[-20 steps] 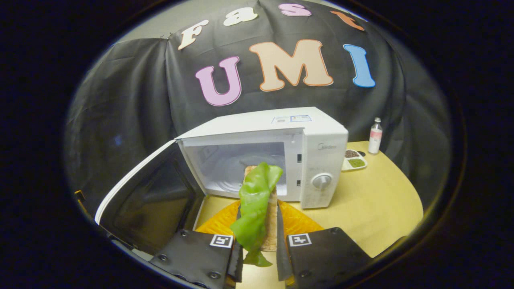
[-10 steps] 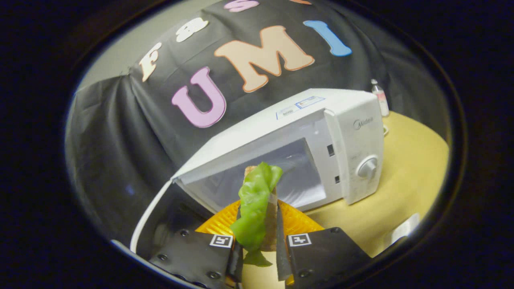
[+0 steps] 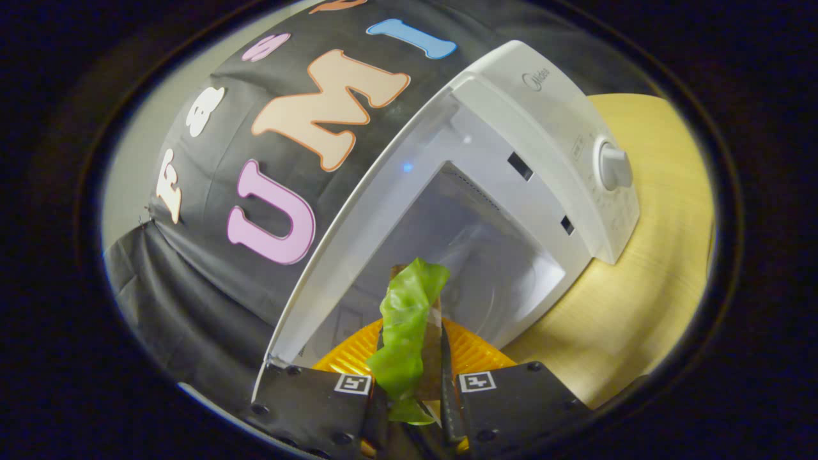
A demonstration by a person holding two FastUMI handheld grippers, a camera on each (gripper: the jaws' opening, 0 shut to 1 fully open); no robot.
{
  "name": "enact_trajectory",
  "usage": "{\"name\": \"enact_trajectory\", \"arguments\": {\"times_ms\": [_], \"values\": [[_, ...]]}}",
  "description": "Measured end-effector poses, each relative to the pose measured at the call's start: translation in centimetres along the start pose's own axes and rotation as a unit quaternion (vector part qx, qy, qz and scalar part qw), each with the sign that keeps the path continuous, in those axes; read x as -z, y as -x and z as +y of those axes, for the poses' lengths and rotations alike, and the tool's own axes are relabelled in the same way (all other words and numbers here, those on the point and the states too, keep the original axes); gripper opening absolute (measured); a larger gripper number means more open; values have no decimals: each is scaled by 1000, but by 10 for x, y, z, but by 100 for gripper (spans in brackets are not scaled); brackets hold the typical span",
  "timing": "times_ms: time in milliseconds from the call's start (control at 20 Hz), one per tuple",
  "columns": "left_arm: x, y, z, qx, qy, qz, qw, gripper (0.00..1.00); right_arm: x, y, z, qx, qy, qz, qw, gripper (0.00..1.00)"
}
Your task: Open the microwave oven with the left hand, put the food in, and close the microwave oven.
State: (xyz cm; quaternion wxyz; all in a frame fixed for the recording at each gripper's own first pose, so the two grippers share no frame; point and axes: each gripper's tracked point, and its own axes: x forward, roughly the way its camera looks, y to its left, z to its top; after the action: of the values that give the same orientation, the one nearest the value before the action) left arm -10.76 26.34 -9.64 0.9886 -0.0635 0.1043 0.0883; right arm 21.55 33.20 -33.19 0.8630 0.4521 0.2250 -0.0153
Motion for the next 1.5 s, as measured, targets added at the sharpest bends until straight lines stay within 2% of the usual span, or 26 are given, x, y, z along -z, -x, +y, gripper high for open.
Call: {"name": "enact_trajectory", "arguments": {"times_ms": [250, 400, 500, 650, 800, 850, 900, 1000, 1050, 1100, 1200, 1300, 1350, 1400, 1500], "values": [[11, 3, 15, -19, 24, 24, 999, 94, -2, -28, -2, 20, -66, -38, 997, 35], [13, 5, 18, -22, 12, 27, 999, 94, 1, -47, -13, 45, -102, -39, 993, 35], [15, 6, 22, -25, 11, 32, 999, 94, 2, -57, -22, 60, -105, -43, 992, 35], [19, 7, 26, -30, 23, 40, 998, 96, 9, -64, -30, 75, -95, -39, 992, 36], [20, 11, 25, -28, 33, 42, 998, 94, 12, -67, -31, 72, -64, -42, 994, 35], [20, 12, 23, -27, 34, 42, 998, 94, 13, -68, -31, 71, -53, -45, 995, 43], [21, 12, 23, -28, 32, 45, 998, 94, 14, -69, -34, 76, -37, -45, 995, 36], [29, 10, 24, -31, 34, 56, 997, 94, 18, -70, -47, 103, -1, -48, 994, 37], [31, 12, 23, -31, 43, 61, 997, 94, 20, -69, -50, 106, 14, -50, 993, 57], [33, 14, 22, -31, 51, 65, 996, 94, 17, -71, -50, 105, 30, -59, 992, 53], [37, 17, 24, -34, 57, 71, 995, 96, 15, -75, -53, 109, 89, -65, 988, 65], [45, 21, 23, -34, 59, 82, 994, 94, 13, -80, -53, 118, 160, -64, 978, 80], [46, 21, 22, -33, 62, 82, 994, 94, 13, -82, -54, 121, 187, -58, 973, 84], [43, 21, 21, -31, 66, 82, 994, 94, 13, -83, -53, 121, 200, -54, 971, 93], [41, 21, 16, -27, 66, 79, 994, 94, 7, -81, -57, 129, 210, -53, 968, 95]]}}
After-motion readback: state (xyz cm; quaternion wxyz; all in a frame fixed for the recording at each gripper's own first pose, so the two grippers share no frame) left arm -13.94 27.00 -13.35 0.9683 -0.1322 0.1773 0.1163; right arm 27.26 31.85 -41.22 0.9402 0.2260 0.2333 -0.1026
